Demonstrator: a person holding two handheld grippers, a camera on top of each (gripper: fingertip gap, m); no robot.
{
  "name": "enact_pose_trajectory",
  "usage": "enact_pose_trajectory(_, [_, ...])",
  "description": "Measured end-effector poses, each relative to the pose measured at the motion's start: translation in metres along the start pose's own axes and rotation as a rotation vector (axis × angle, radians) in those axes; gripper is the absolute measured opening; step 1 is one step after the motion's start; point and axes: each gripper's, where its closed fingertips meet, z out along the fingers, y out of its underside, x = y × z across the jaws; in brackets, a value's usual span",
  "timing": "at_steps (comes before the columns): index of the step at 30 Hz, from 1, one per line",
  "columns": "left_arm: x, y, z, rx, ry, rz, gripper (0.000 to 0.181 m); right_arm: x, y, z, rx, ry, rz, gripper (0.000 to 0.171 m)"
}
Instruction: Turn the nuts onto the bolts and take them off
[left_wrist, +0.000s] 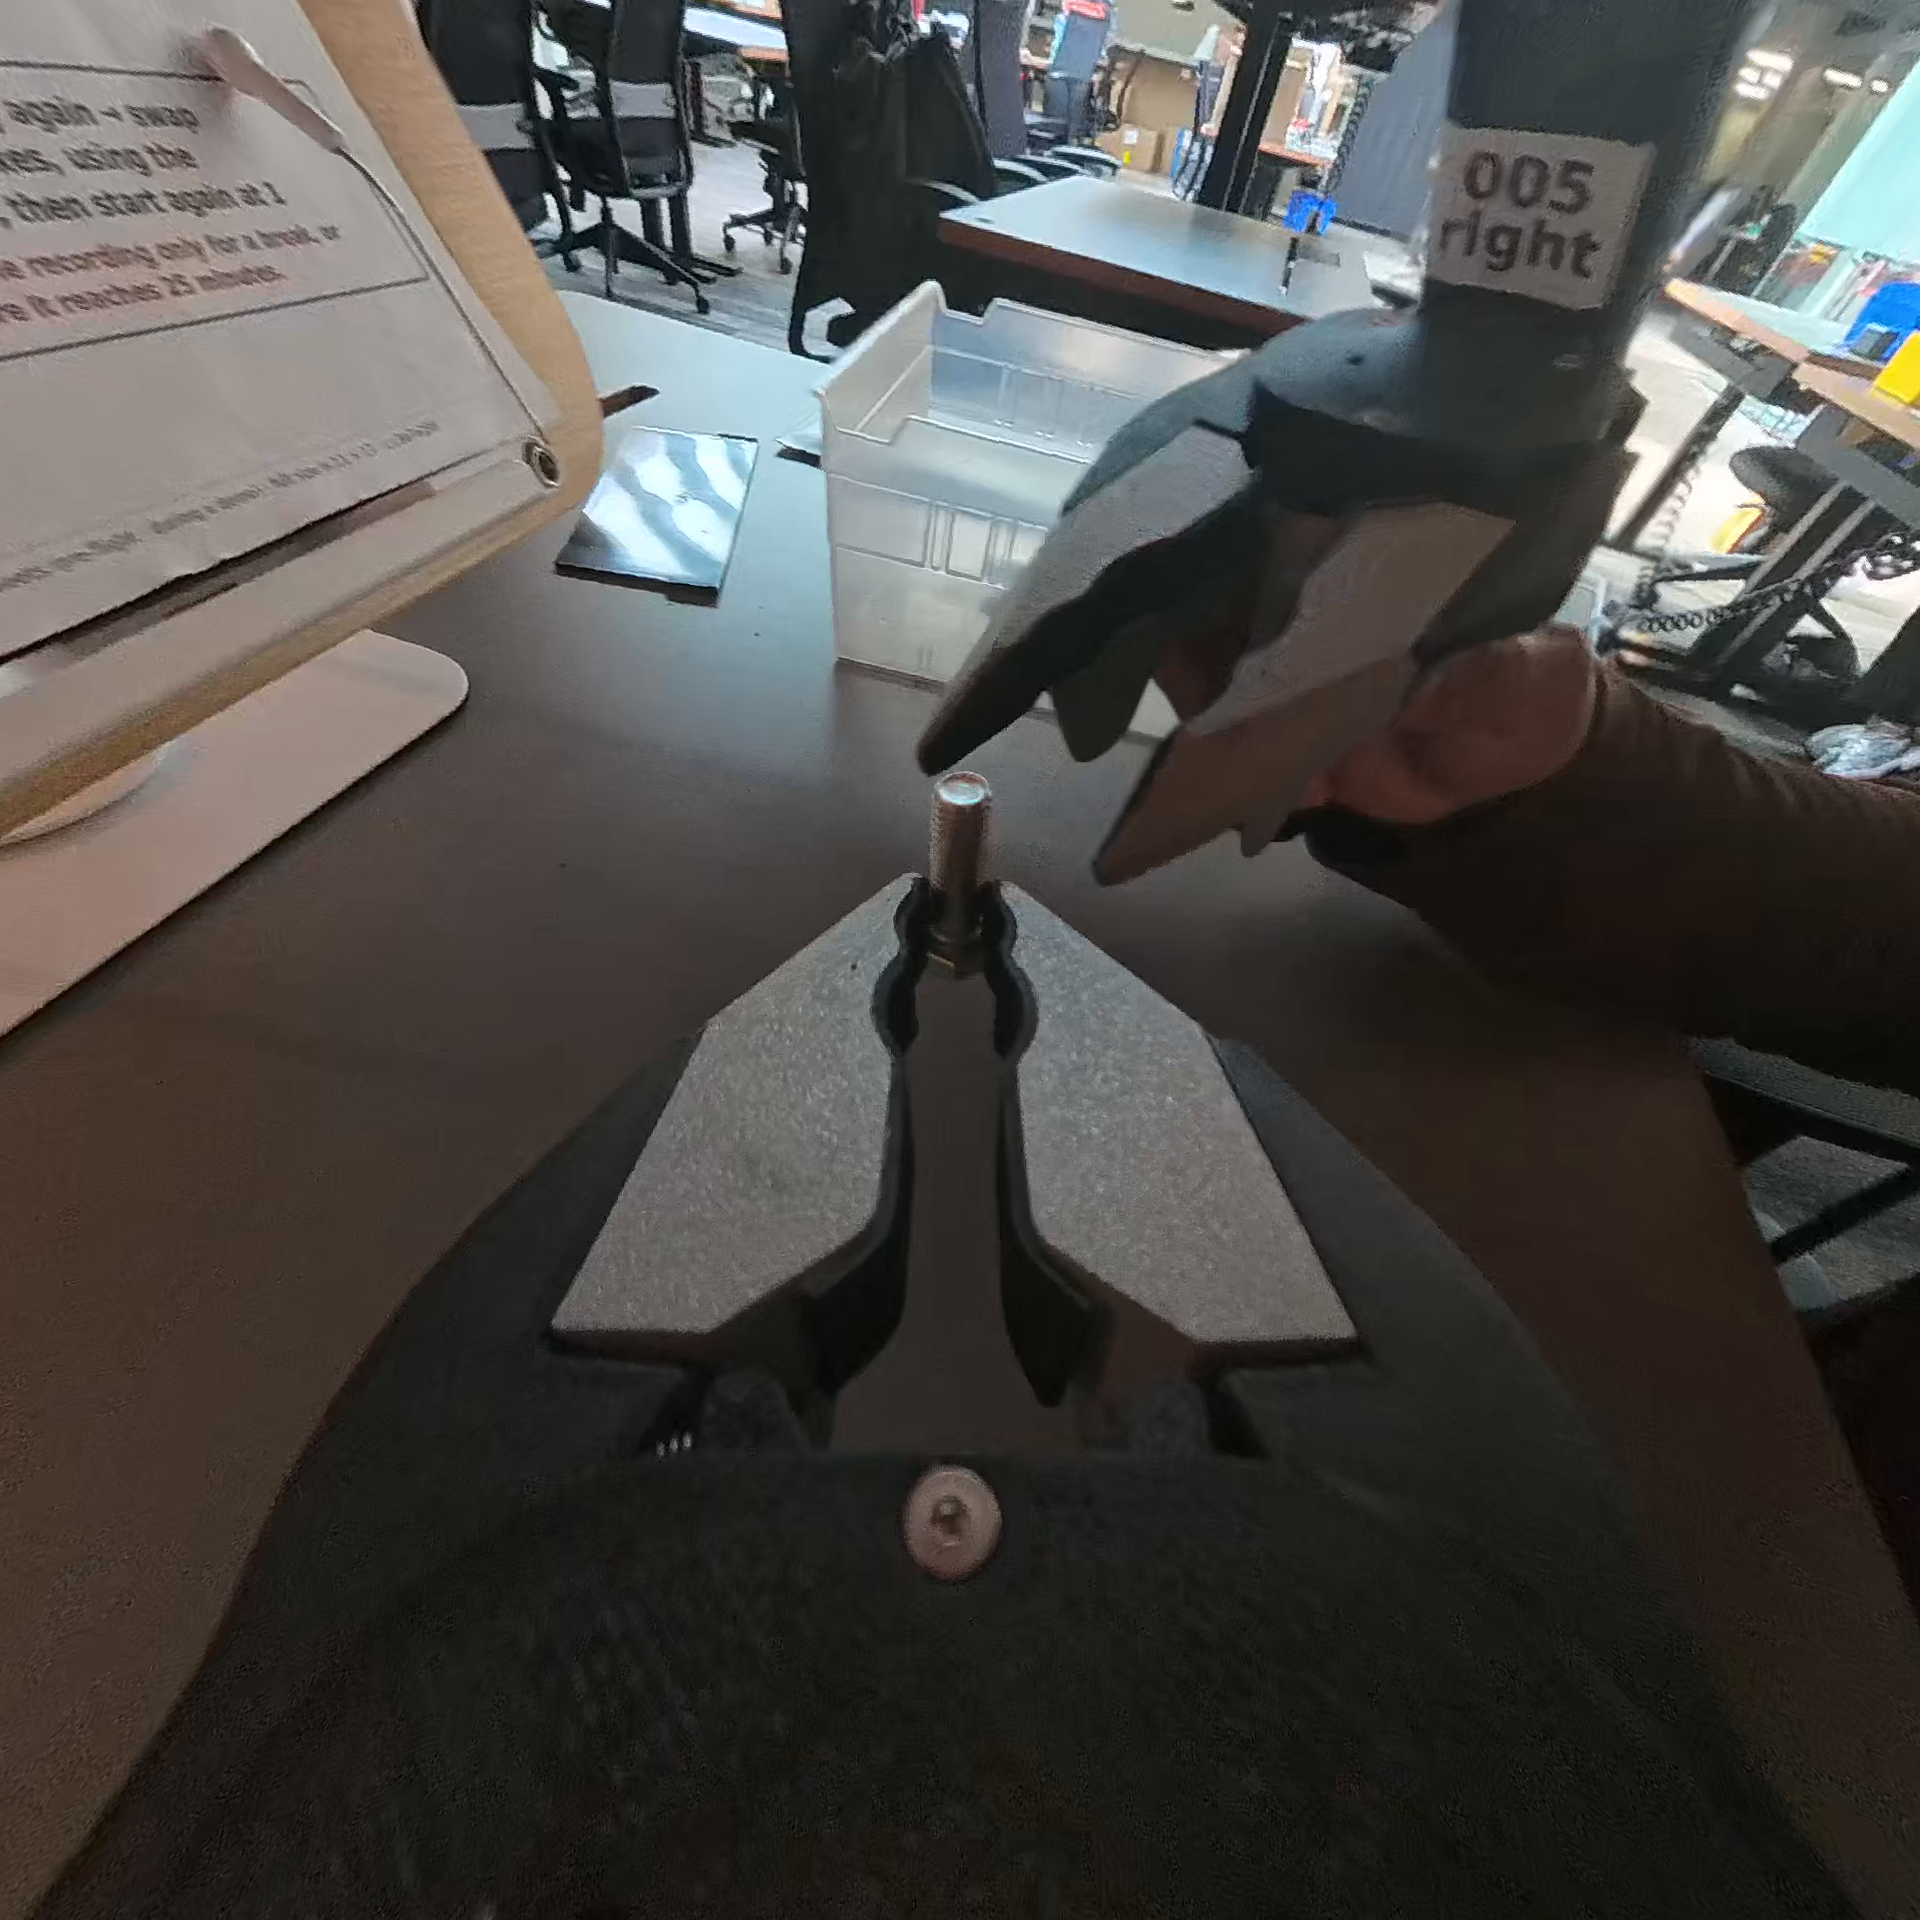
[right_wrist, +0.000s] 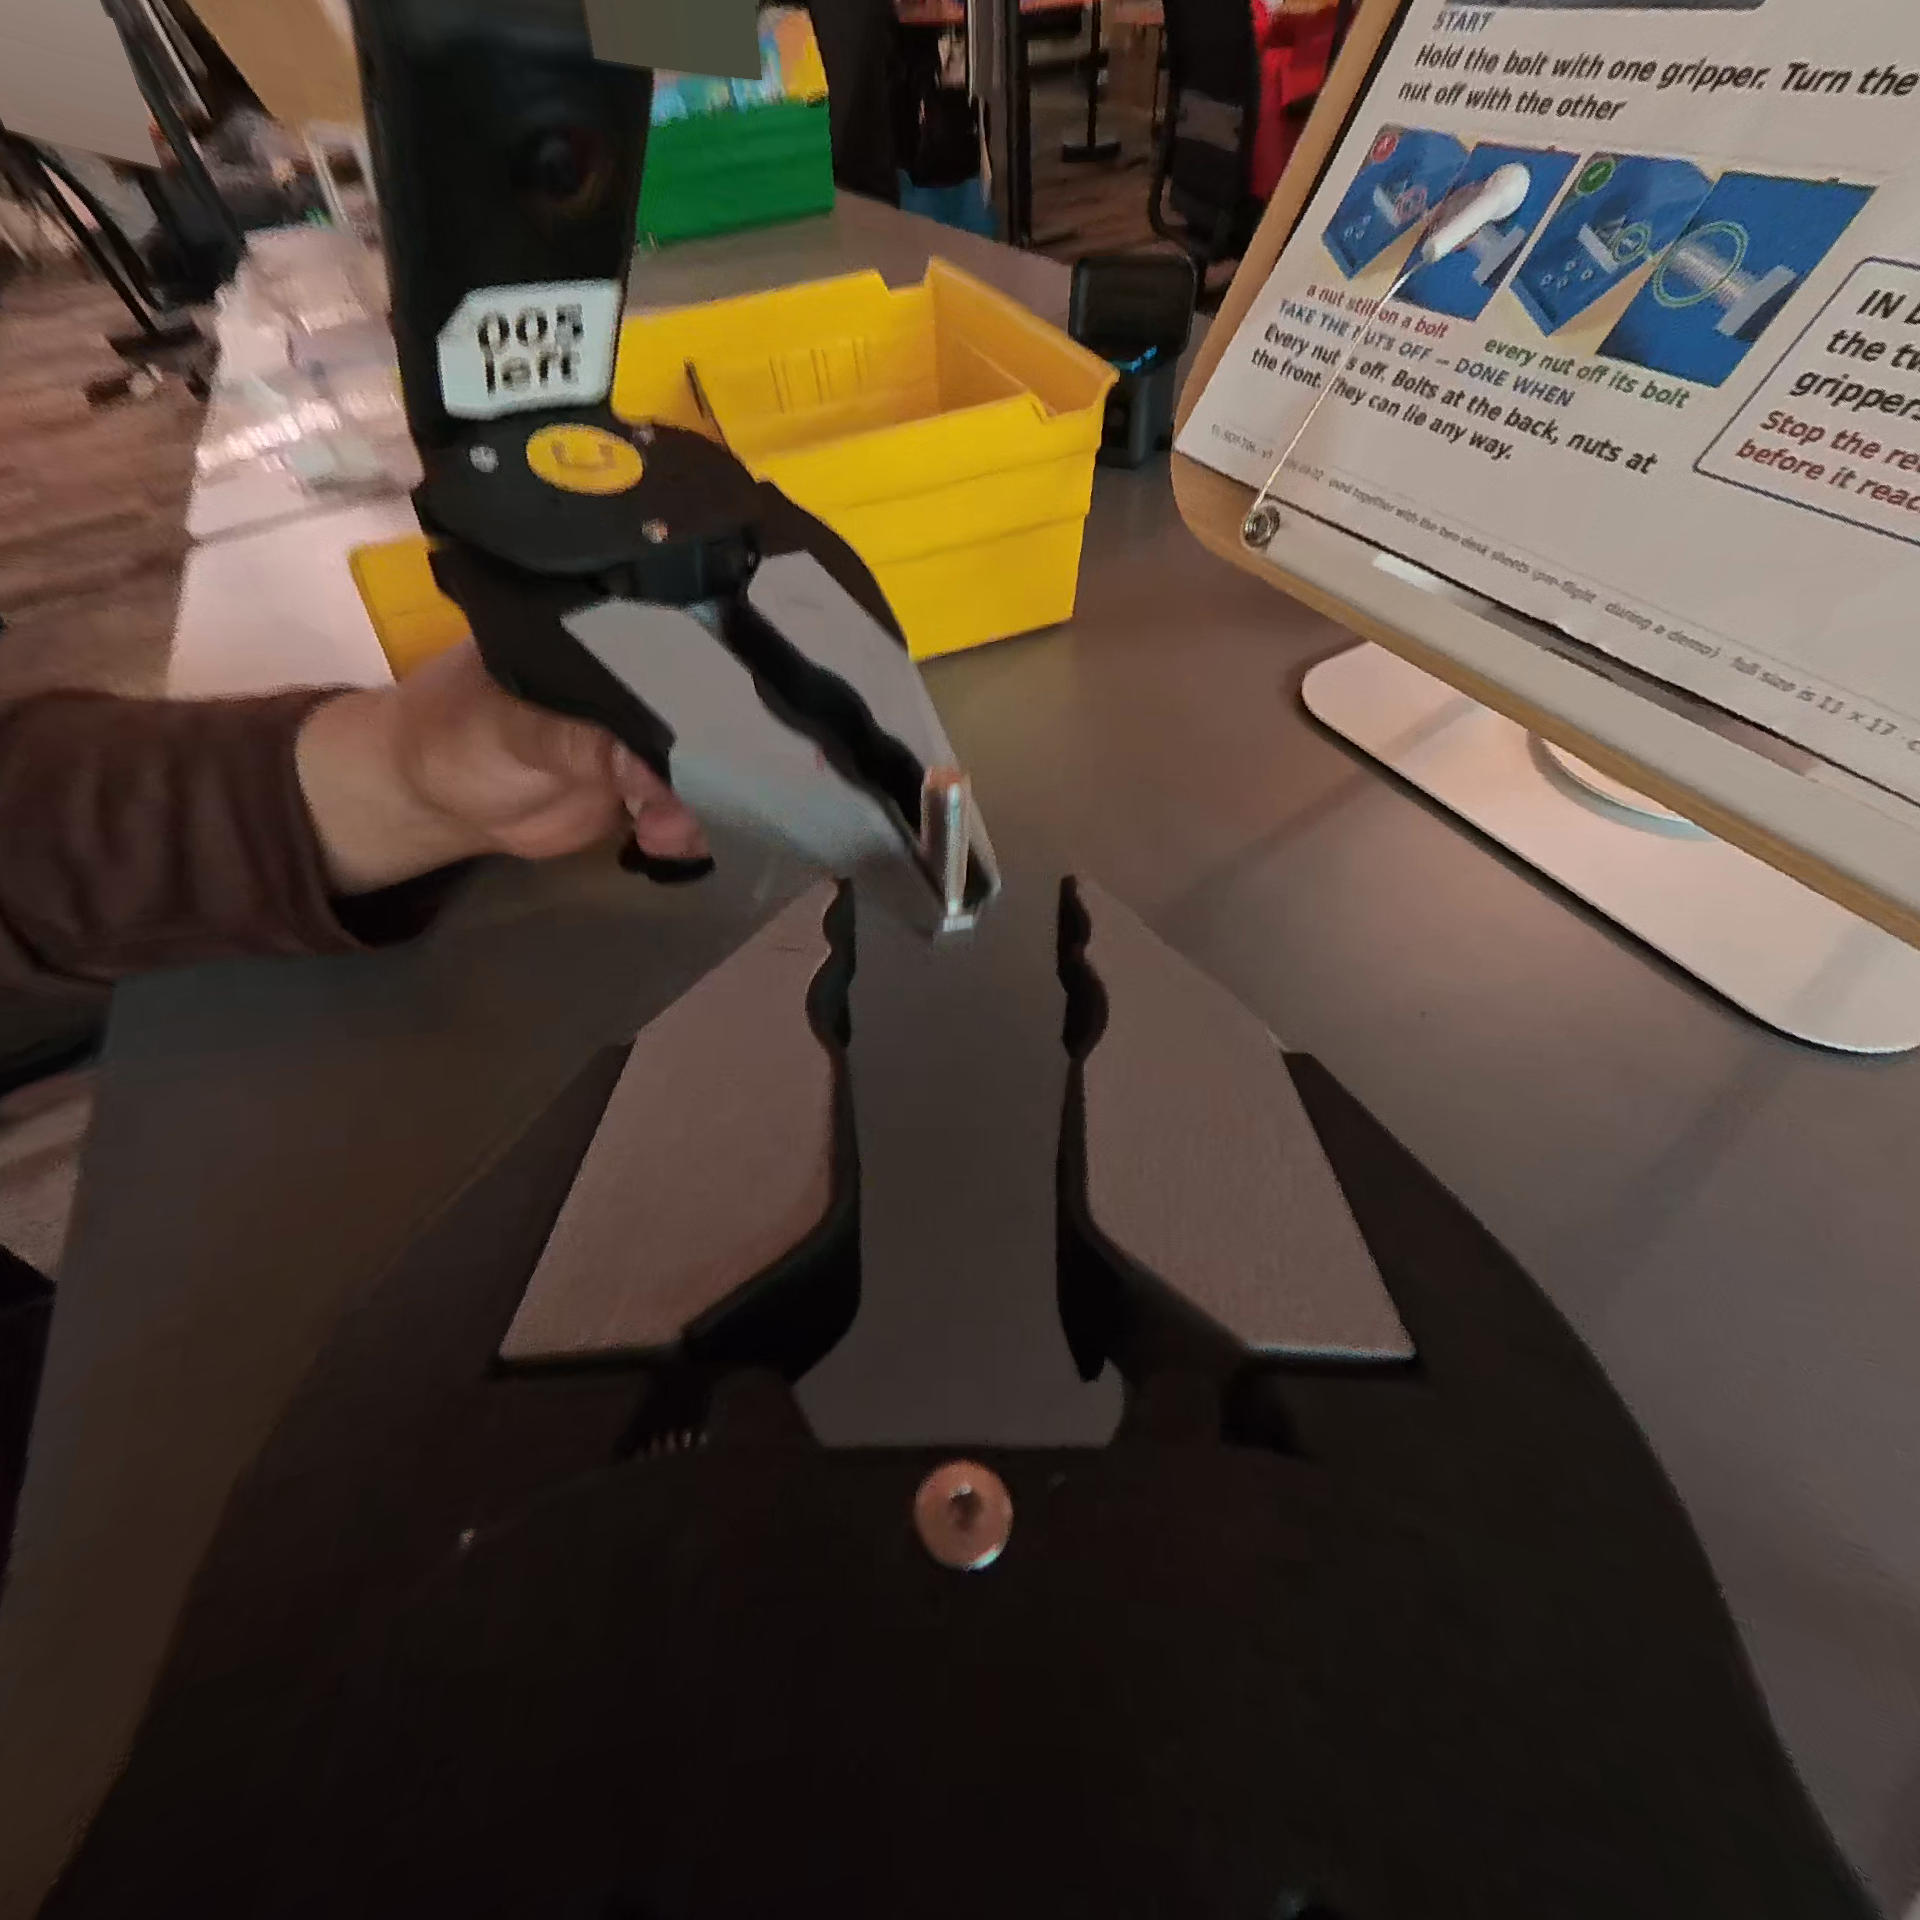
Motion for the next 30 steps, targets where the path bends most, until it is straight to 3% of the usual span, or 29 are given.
enact_pose_trajectory(2, [-0.008, -0.002, -0.004, 0.017, -0.022, -0.021, 0.008, 0.0, 0.008, -0.006, -0.034, 0.021, -0.037, 0.036])
enact_pose_trajectory(6, [-0.021, -0.002, -0.009, 0.016, -0.08, -0.024, 0.008, -0.045, 0.038, -0.011, -0.115, -0.192, 0.017, 0.033])
enact_pose_trajectory(9, [-0.017, -0.004, -0.008, 0.021, -0.065, -0.026, 0.008, -0.057, 0.073, -0.01, -0.266, -0.146, -0.091, 0.032])
enact_pose_trajectory(11, [-0.014, -0.004, -0.007, 0.015, -0.059, -0.021, 0.008, -0.063, 0.083, -0.008, -0.306, -0.116, -0.177, 0.025])
enact_pose_trajectory(15, [-0.012, 0.0, -0.003, -0.006, -0.059, -0.015, 0.008, -0.066, 0.1, 0.002, -0.387, -0.116, -0.208, 0.027])
enact_pose_trajectory(26, [-0.011, 0.0, -0.003, -0.011, -0.062, -0.005, 0.008, -0.056, 0.1, 0.012, -0.411, -0.089, -0.209, 0.013])
enact_pose_trajectory(30, [-0.011, -0.001, -0.003, -0.008, -0.065, 0.0, 0.008, -0.048, 0.076, 0.009, -0.347, -0.08, -0.166, 0.013])
